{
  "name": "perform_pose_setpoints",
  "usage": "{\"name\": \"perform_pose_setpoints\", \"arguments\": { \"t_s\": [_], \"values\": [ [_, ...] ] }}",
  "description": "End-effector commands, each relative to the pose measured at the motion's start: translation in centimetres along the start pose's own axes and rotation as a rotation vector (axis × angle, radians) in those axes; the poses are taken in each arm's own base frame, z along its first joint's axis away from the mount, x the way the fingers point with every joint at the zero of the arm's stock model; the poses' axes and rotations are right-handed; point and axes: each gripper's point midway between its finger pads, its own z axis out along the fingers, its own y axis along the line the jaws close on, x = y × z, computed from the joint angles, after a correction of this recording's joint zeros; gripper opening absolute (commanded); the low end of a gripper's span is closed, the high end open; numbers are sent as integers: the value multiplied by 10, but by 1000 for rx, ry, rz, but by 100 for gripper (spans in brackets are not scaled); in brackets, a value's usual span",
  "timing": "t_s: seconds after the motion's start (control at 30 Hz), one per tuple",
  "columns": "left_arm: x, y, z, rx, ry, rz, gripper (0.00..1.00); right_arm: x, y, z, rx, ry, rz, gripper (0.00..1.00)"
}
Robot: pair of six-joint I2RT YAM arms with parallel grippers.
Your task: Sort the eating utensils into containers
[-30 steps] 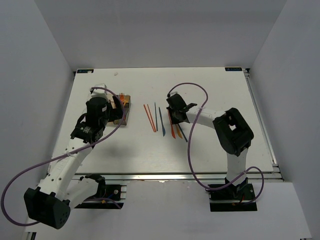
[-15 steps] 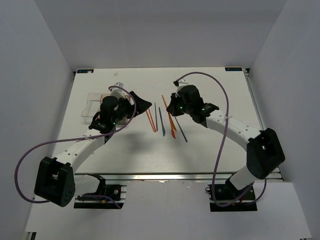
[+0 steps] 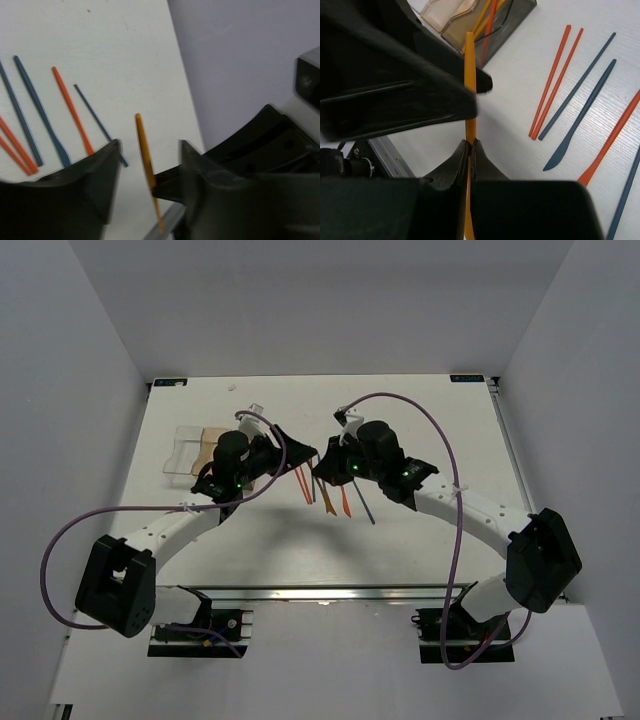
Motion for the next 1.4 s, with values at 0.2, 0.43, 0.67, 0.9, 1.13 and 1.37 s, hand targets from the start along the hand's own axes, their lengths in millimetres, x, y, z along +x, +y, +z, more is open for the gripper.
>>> {"name": "perform_pose_setpoints", "arguments": {
  "t_s": [0.2, 0.43, 0.67, 0.9, 1.13, 1.37],
  "values": [
    [-1, -8, 7, 25, 25, 15, 15, -34, 29, 3, -51, -100, -19, 0],
    [-25, 61, -7, -434, 74, 281, 0, -40, 0, -13, 97, -147, -18, 89],
    [-177, 125, -70, -1076, -156, 583, 0, -30, -60, -60, 281, -205, -2, 89],
    [-248, 154, -55, -1020, -176, 680, 0, -14, -85, -85, 345, -180, -41, 89],
    [-258, 194, -45, -1032, -153, 675, 0, -3, -98, -92, 363, -167, -60, 89],
    [-226, 222, -39, -1009, -99, 664, 0, -3, -96, -84, 337, -159, -54, 89]
  ]
}}
